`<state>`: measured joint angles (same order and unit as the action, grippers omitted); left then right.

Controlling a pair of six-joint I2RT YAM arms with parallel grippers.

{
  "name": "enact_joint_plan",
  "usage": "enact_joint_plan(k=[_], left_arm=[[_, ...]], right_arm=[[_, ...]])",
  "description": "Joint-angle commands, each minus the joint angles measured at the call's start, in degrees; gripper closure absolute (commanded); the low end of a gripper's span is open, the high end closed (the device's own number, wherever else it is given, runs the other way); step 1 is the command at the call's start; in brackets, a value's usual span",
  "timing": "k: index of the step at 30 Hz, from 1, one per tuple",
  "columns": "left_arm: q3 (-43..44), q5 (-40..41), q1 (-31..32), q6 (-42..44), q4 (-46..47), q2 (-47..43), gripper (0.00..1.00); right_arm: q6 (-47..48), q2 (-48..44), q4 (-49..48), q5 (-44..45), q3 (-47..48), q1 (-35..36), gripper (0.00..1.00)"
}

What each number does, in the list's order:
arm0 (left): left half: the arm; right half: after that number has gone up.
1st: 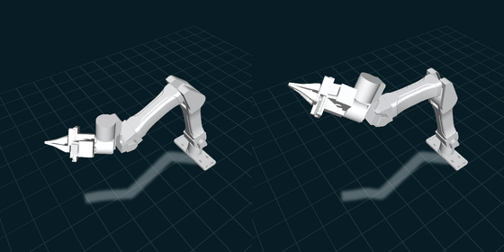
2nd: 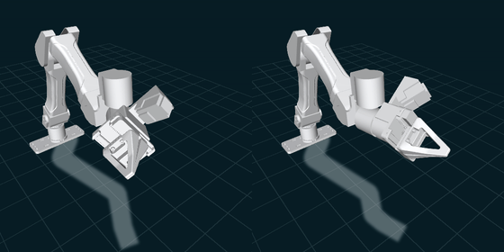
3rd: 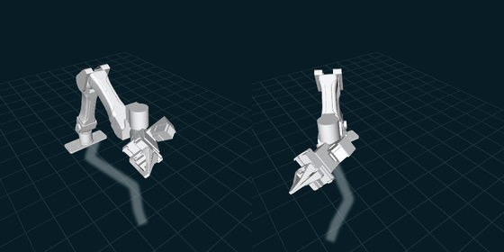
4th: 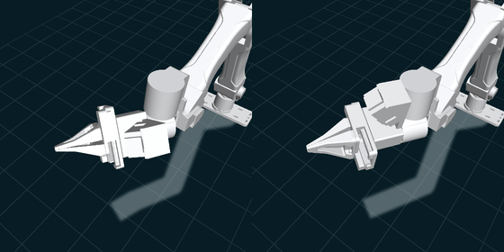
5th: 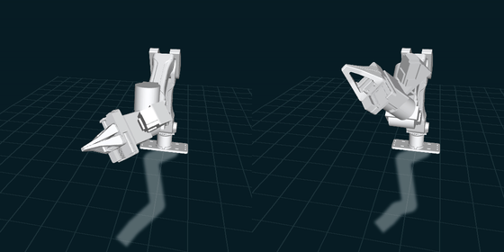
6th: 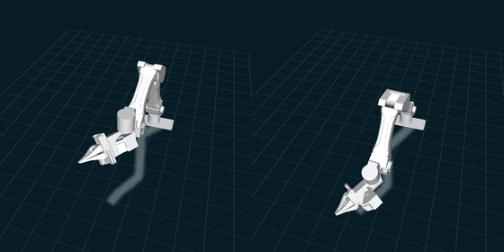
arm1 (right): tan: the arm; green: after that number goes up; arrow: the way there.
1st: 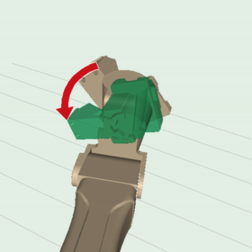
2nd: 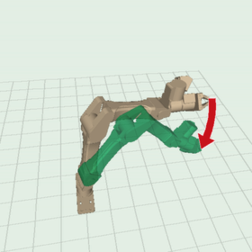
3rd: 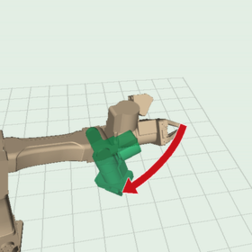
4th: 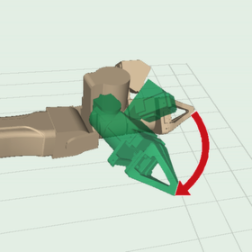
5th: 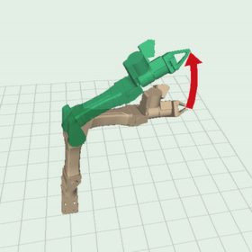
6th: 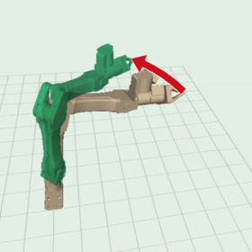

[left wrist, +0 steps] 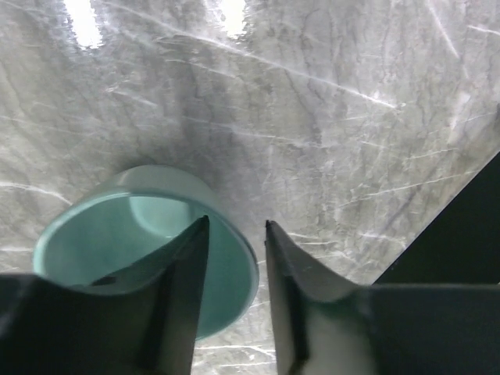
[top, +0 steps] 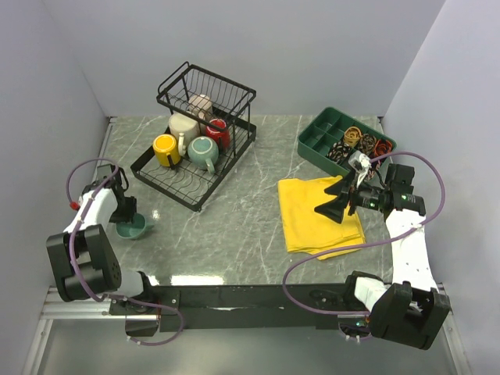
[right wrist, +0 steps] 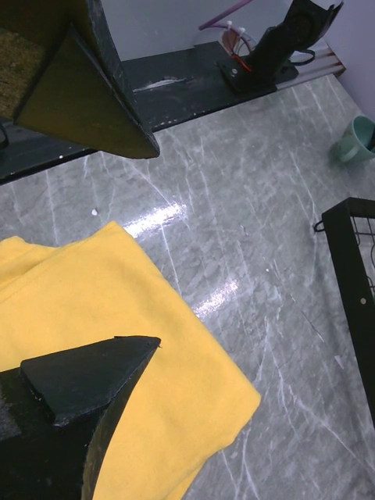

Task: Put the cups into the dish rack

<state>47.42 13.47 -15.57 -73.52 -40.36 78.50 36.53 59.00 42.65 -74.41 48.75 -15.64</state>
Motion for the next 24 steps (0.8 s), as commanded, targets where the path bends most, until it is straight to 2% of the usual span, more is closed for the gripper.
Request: enact_joint_plan(k=[1, 5, 11, 16, 24], left_arm=[[3.4, 0.9, -0.3, -0.4, -0.8, 1.6, 0.64], [2.9, 0.2, -0.7, 0.0, -0.2, 1.8, 0.65], [1.7, -3.0, -1.3, 2.3, 2.5, -1.1, 0.82], [0.1, -9.3, -1.5, 5.9, 7.1, -10.3, 0.98], [-6.0, -23.2, -1.6, 5.8, 16.3, -29.5, 0.99]], right_arm=[[1.2, -0.1, 0.4, -0.6, 2.3, -0.4, 0.0], [1.3, 0.0, 0.4, -0.5, 2.3, -0.4, 0.0], [1.4, 0.0, 0.6, -0.3, 2.4, -0.6, 0.0], [1.6, -0.2, 0.7, -0.3, 2.4, -0.8, 0.0], [3.0, -0.6, 1.6, -0.6, 2.3, -0.9, 0.0]])
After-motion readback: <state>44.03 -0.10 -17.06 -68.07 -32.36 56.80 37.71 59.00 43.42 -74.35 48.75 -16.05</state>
